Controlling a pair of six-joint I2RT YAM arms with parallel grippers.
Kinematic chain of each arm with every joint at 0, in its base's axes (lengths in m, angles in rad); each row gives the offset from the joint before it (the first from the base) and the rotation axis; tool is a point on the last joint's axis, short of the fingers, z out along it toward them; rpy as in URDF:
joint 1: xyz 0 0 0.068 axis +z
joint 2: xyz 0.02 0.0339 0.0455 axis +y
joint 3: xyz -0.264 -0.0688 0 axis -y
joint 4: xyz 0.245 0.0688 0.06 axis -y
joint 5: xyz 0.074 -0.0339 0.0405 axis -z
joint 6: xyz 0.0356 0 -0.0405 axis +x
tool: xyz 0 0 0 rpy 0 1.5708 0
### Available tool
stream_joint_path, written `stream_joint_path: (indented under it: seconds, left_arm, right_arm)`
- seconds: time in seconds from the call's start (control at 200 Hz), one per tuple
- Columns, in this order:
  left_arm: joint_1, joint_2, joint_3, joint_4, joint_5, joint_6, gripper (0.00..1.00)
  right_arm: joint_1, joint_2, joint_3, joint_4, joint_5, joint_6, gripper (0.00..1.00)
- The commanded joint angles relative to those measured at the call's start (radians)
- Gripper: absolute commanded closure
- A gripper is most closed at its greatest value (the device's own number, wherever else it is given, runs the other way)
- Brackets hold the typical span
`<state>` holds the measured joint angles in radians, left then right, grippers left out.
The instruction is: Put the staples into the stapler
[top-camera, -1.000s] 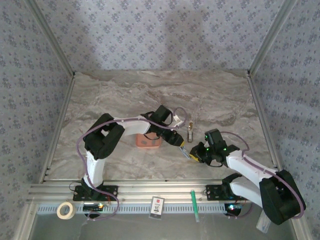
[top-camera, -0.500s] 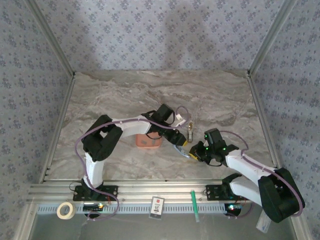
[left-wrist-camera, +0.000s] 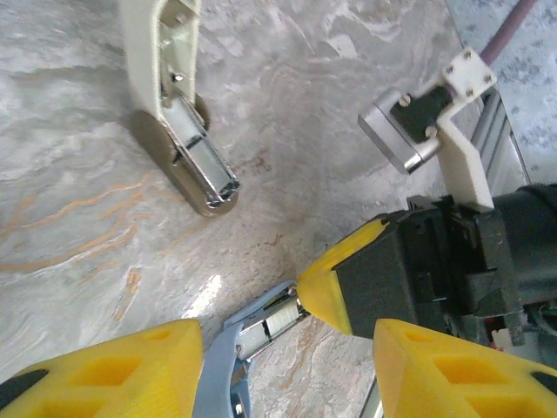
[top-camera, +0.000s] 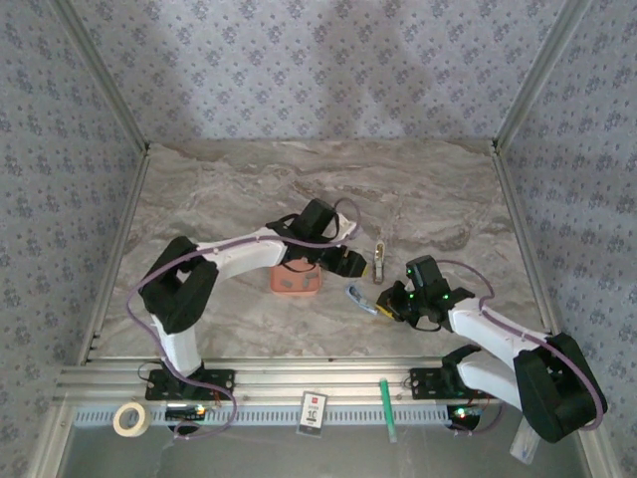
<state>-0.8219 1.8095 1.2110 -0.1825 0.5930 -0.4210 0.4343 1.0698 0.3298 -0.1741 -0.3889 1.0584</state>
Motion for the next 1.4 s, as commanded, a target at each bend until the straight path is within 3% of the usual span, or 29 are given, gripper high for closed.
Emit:
stream_joint_path:
  seconds: [0.0,0.985,1.399]
  left_arm:
    - [-0.001,-0.017,-0.004,-0.088,-0.073,-0.064,0.46]
    - [-0.034,0.058,-0.001,-0.16,0.009,-0.101,0.68]
    - [-0.065,0.047,0.036,-0.126,0.062,-0.105,0.69]
  right_arm:
    - [0.008,0.016,0.0,-0.033,0.035,-0.005,0.84]
    - [0.04,0.022,0.002,-0.032,0.065,0.005,0.84]
    - [0.05,0.039,0.0,-0.008,0.071,0.014,0.84]
